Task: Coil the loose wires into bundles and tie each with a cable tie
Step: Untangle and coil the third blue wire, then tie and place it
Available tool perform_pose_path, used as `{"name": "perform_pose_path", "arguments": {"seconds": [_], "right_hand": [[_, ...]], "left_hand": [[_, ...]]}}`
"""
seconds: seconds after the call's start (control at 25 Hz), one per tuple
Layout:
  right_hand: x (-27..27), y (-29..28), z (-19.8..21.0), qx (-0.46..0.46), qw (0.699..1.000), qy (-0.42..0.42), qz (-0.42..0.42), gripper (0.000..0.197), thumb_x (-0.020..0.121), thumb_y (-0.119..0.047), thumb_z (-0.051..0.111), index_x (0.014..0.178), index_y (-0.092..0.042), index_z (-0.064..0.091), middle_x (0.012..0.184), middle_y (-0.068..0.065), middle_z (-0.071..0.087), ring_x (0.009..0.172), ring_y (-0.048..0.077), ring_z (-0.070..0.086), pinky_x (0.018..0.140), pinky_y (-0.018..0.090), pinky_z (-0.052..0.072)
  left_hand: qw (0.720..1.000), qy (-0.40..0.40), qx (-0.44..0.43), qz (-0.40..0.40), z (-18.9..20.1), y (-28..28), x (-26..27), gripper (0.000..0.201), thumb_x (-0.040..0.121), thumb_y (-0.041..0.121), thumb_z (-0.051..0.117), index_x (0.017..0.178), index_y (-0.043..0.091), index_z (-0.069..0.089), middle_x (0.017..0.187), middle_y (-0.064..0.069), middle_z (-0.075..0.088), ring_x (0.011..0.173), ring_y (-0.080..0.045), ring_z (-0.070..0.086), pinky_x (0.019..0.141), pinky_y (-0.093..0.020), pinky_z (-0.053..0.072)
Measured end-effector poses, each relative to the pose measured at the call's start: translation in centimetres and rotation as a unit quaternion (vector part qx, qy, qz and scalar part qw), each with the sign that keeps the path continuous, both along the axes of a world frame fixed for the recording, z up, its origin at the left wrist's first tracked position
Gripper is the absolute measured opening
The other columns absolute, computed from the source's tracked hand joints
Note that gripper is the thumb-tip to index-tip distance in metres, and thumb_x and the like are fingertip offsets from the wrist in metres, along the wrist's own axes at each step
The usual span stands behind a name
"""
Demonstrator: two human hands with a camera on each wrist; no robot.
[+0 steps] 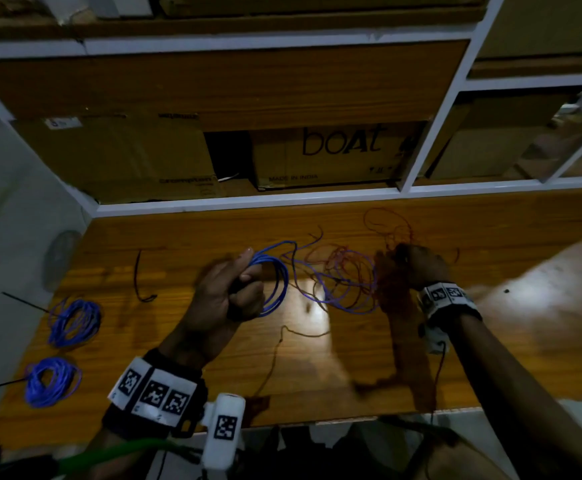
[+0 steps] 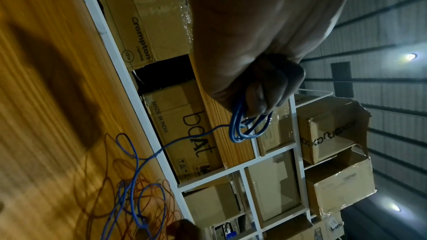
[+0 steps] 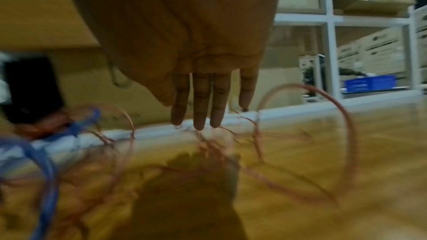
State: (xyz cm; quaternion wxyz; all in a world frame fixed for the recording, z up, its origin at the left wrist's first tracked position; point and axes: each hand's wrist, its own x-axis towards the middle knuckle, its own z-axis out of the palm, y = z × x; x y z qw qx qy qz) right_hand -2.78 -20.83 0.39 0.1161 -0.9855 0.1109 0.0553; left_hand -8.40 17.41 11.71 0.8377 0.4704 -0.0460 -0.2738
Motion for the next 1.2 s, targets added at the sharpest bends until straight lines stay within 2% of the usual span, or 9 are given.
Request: {"name": "perform_pose_path", "arguments": {"seconds": [0.12, 0.24, 0.36, 0.48, 0.64, 0.76, 0.88, 1.04, 1.2], "right_hand": [[-1.5, 3.5, 2.0, 0.133, 0.982, -0.126, 0.055, 0.021, 0.098, -0.031, 0.057, 0.117, -0.024, 0.060, 0.118, 0.002, 0.069, 0.101, 0.025, 0.067, 0.081, 0.038, 0.054], [-3.8, 9.4, 4.9, 0.286, 0.933, -0.143, 0.166, 0.047, 0.098, -0.043, 0.058, 0.140, -0.026, 0.047, 0.133, -0.010, 0.056, 0.114, 0.005, 0.057, 0.086, 0.015, 0.045], [-4.0, 13.5, 4.6, 0.307, 0.911, -0.105, 0.255, 0.056, 0.102, -0.042, 0.051, 0.152, -0.027, 0.029, 0.150, -0.006, 0.045, 0.132, 0.009, 0.047, 0.105, 0.027, 0.044], [-3.5, 15.0, 2.5, 0.308, 0.905, -0.097, 0.278, 0.040, 0.105, -0.043, 0.036, 0.131, -0.018, 0.052, 0.119, 0.008, 0.064, 0.106, 0.024, 0.062, 0.087, 0.048, 0.051], [-4.9, 16.1, 0.7, 0.315, 0.905, -0.106, 0.265, 0.026, 0.107, -0.032, 0.039, 0.101, -0.016, 0.058, 0.087, 0.002, 0.063, 0.076, 0.016, 0.057, 0.068, 0.043, 0.046], [-6.4, 15.9, 0.3, 0.326, 0.905, -0.101, 0.256, 0.025, 0.108, -0.035, 0.039, 0.091, -0.024, 0.054, 0.068, -0.005, 0.060, 0.062, 0.007, 0.056, 0.061, 0.034, 0.043], [-8.5, 15.9, 0.9, 0.247, 0.922, -0.110, 0.277, 0.019, 0.107, -0.037, 0.040, 0.099, -0.030, 0.056, 0.067, -0.010, 0.055, 0.063, 0.011, 0.053, 0.059, 0.037, 0.038], [-11.2, 15.8, 2.1, 0.144, 0.925, -0.157, 0.315, 0.021, 0.107, -0.032, 0.040, 0.118, -0.035, 0.057, 0.111, -0.019, 0.065, 0.100, 0.003, 0.058, 0.074, 0.036, 0.032], [-11.4, 15.3, 2.9, 0.143, 0.917, -0.194, 0.317, 0.023, 0.107, -0.031, 0.038, 0.119, -0.033, 0.057, 0.108, -0.016, 0.060, 0.097, 0.010, 0.055, 0.075, 0.035, 0.032]], "left_hand": [[1.000, -0.006, 0.002, 0.001, -0.8, -0.3, 0.0, 0.041, 0.098, 0.045, 0.049, 0.064, 0.024, 0.052, 0.044, 0.013, 0.028, 0.037, -0.004, 0.021, 0.049, -0.032, 0.011], [1.000, -0.003, 0.006, -0.003, -1.4, -0.7, -0.1, 0.039, 0.094, 0.048, 0.054, 0.064, 0.024, 0.052, 0.043, 0.012, 0.028, 0.037, -0.005, 0.020, 0.049, -0.033, 0.009], [0.998, 0.020, -0.020, -0.048, -1.1, -1.2, -0.5, 0.040, 0.087, 0.052, 0.067, 0.065, 0.023, 0.053, 0.043, 0.011, 0.028, 0.038, -0.009, 0.015, 0.049, -0.033, 0.010], [0.994, 0.028, -0.053, -0.089, -0.2, -1.7, -0.6, 0.040, 0.083, 0.053, 0.073, 0.068, 0.021, 0.054, 0.044, 0.010, 0.027, 0.041, -0.012, 0.013, 0.050, -0.032, 0.013], [0.994, 0.009, -0.094, -0.053, 0.4, -1.9, -0.2, 0.036, 0.098, 0.046, 0.044, 0.077, 0.017, 0.047, 0.048, 0.010, 0.035, 0.043, -0.009, 0.024, 0.054, -0.032, 0.016], [0.993, -0.021, -0.111, 0.014, -0.1, -2.0, 0.5, 0.035, 0.104, 0.040, 0.034, 0.081, 0.016, 0.045, 0.056, 0.006, 0.032, 0.049, -0.011, 0.023, 0.054, -0.030, 0.020], [0.990, -0.090, -0.034, 0.099, -0.7, -2.3, 1.0, 0.031, 0.105, 0.034, 0.033, 0.082, 0.016, 0.042, 0.063, 0.004, 0.030, 0.052, -0.011, 0.027, 0.054, -0.024, 0.033], [0.984, -0.103, 0.009, 0.145, -1.6, -3.2, 1.2, 0.031, 0.108, 0.028, 0.028, 0.081, 0.015, 0.036, 0.065, 0.003, 0.032, 0.056, -0.012, 0.027, 0.056, -0.022, 0.032], [0.948, -0.167, 0.253, 0.098, -4.1, -3.9, 1.0, 0.038, 0.103, 0.051, 0.034, 0.090, 0.017, 0.042, 0.071, 0.006, 0.044, 0.061, -0.008, 0.040, 0.065, -0.028, 0.037]]}}
